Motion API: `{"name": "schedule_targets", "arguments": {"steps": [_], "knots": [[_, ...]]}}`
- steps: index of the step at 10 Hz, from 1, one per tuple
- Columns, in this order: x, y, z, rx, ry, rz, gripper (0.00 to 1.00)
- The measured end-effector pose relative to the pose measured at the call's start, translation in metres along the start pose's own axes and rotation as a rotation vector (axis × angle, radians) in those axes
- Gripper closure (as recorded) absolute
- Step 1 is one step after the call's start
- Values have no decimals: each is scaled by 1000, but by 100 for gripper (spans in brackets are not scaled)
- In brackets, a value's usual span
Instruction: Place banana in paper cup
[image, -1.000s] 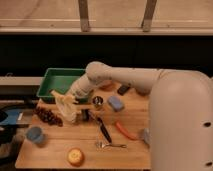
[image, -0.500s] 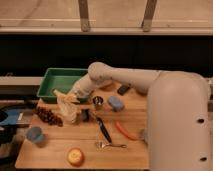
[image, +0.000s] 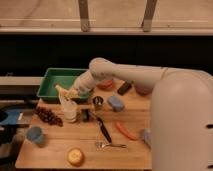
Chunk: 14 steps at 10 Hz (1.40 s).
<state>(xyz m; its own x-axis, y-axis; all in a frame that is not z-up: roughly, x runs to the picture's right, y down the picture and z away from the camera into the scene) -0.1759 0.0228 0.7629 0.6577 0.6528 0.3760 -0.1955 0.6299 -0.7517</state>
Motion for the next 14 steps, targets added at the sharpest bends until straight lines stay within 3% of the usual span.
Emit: {"name": "schedule_targets", "arguments": {"steps": [8, 14], "knots": [[10, 1, 1, -11, -16, 11, 100], [-3, 15, -21, 21, -50, -34, 100]]}}
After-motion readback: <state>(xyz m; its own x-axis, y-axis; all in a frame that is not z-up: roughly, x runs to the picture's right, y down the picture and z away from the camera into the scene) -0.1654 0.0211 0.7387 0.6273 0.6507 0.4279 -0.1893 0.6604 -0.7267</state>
